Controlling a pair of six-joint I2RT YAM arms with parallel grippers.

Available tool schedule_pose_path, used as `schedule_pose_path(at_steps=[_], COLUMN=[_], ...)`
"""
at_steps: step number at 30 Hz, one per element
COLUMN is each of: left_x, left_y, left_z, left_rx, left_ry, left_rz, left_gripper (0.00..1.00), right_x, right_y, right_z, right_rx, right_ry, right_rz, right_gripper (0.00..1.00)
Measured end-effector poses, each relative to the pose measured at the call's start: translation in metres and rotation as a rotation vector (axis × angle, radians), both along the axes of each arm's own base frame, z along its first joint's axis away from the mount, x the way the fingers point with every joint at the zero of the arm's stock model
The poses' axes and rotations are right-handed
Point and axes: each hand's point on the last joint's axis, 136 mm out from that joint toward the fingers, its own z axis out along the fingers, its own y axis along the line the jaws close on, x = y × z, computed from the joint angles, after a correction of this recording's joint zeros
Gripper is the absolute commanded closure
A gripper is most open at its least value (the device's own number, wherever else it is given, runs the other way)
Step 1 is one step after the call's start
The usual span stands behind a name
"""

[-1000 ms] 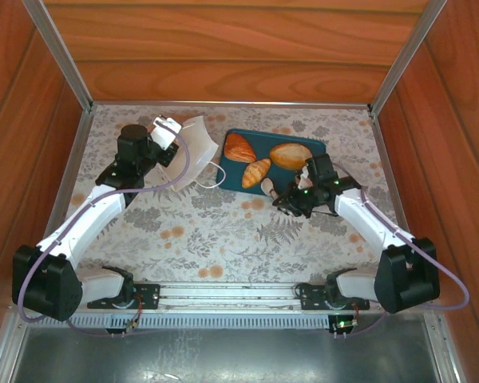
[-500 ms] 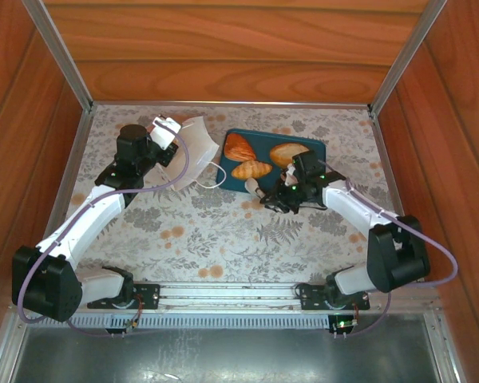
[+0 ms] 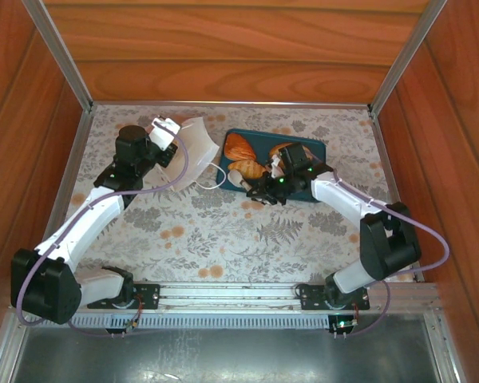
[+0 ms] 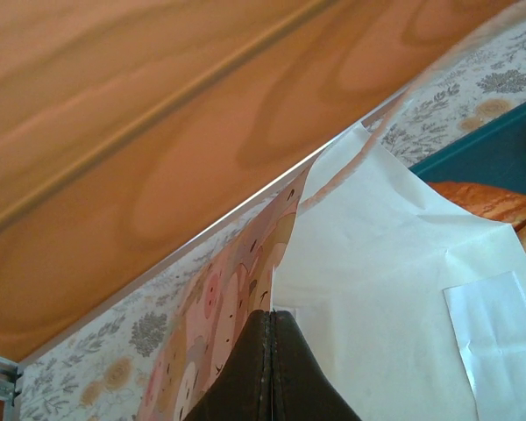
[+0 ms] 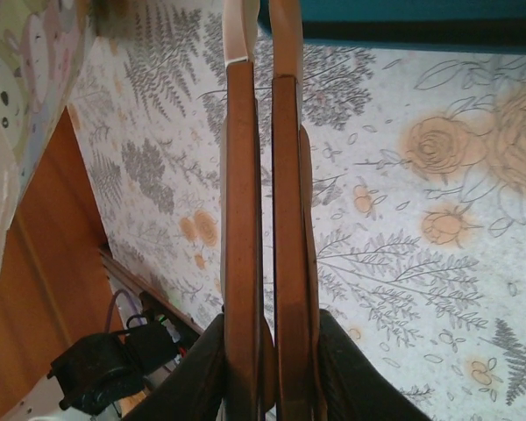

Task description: Take the fake bread out of the paper bag

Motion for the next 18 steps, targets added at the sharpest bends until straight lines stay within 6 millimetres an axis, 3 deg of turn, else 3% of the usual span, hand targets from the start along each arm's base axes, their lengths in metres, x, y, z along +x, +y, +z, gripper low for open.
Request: schedule_pose_path(at_steps=[3,12,15,18], left_x=[-0.005,-0.012,-0.014,-0.017], left_y=[-0.001,-0.011,-0.015,-0.019], left_z=[-0.001,-0.003,-0.002,-0.002], left_rx=[0.000,0.013,0.023,0.031], left_ry=[-0.003,-0.007,-0.014,-0.020], left_rz=[-0.015,-0.092,-0.126,-0.156], left_gripper=[1.00,1.00,1.00,1.00], right_x=[-0.006,-0.019,-0.027,-0.036], right_y=[-0.001,-0.008,-0.007,0.001], right_z=[0.021,0.121,0.135,0.134], right_rx=[0.012,0.090,0.114,0.124], right_ry=[-0.053,-0.323,-0.361,-0.363], right_rz=[0.030,0.104,0.135,0.184], right_gripper=[0.81,0.76,0.76,0.75])
